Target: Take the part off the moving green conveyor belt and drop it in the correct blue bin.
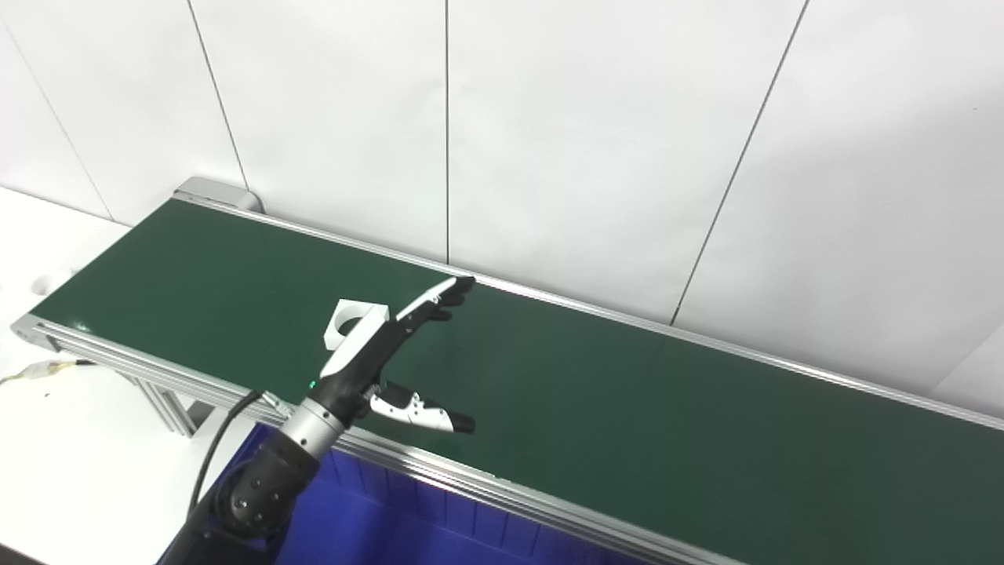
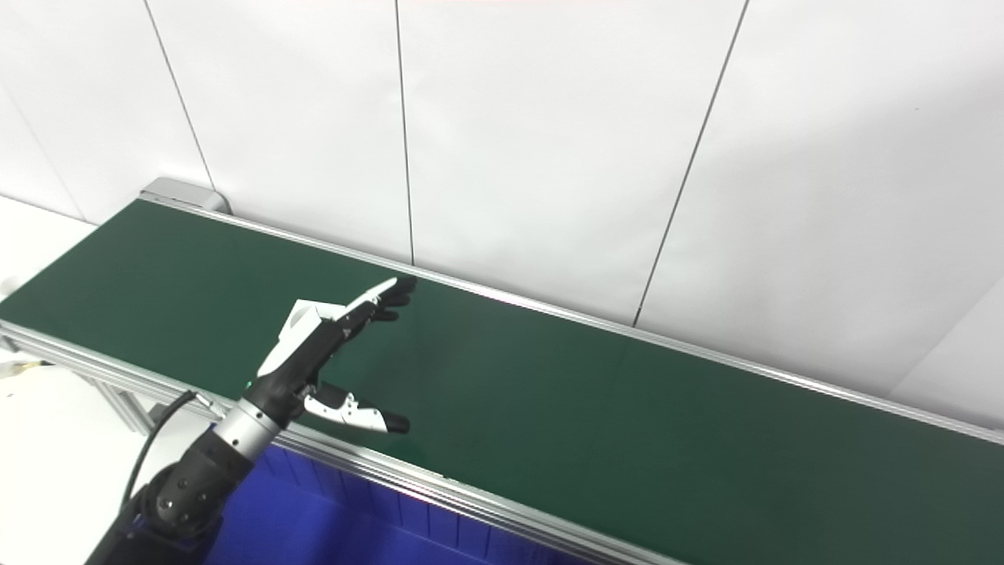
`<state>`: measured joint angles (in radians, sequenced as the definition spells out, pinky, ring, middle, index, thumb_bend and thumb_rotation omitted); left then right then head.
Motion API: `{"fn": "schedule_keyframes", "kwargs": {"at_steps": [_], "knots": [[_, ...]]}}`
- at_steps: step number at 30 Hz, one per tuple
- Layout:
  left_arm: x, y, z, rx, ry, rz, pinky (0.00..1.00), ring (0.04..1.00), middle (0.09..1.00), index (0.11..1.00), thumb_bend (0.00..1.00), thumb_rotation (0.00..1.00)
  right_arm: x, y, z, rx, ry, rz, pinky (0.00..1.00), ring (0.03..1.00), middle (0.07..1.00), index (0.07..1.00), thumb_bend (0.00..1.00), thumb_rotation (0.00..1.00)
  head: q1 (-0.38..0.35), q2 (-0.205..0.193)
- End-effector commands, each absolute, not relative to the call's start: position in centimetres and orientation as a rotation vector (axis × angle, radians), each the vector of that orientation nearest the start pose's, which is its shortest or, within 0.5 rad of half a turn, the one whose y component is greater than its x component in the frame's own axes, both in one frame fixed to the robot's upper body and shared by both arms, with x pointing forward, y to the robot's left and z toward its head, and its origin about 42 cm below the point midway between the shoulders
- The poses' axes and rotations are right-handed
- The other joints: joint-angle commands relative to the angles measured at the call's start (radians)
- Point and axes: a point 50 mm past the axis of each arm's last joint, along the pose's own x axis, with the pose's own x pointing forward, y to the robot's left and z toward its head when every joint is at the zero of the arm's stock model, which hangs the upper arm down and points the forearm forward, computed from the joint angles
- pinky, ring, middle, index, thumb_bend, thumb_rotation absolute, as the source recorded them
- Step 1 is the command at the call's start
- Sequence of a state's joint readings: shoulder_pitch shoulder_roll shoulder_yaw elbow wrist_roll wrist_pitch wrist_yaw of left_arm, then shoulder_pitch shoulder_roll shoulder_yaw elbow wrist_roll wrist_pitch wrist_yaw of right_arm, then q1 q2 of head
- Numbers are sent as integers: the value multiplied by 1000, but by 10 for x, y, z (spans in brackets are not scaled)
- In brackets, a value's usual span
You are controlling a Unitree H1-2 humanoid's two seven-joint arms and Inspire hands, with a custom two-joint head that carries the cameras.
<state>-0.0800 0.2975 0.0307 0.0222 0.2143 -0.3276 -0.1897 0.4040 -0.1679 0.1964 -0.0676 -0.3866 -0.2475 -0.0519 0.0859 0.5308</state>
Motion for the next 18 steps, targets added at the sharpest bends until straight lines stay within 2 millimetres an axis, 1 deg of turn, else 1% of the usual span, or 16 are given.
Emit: {"fn": "schedule_keyframes", "kwargs": {"at_steps": [1,3,5,8,13,18], "knots": [[318,303,163,582,-378,-209,884,927,961,953,826,275,134,-220,55,-460,-27,190,632,724,776,834,818,141,-16,6],[324,309,165,600,-373,-209,870,924,962,953,830,268,134,-218,56,-457,-28,190,639,725,778,833,821,141,-42,16],[329,313,167,614,-367,-204,864,923,960,951,834,262,134,-217,58,-458,-27,187,642,722,779,832,828,138,-51,21],[336,318,169,640,-365,-197,890,931,956,944,833,242,134,-215,60,-468,-30,185,640,714,770,825,840,140,-66,29],[350,327,169,683,-337,-189,903,937,954,939,838,235,135,-214,61,-476,-36,182,632,708,768,825,844,163,-97,45],[362,334,170,743,-302,-181,890,939,959,943,843,177,136,-212,62,-481,-43,178,630,702,765,819,856,164,-110,55]]}}
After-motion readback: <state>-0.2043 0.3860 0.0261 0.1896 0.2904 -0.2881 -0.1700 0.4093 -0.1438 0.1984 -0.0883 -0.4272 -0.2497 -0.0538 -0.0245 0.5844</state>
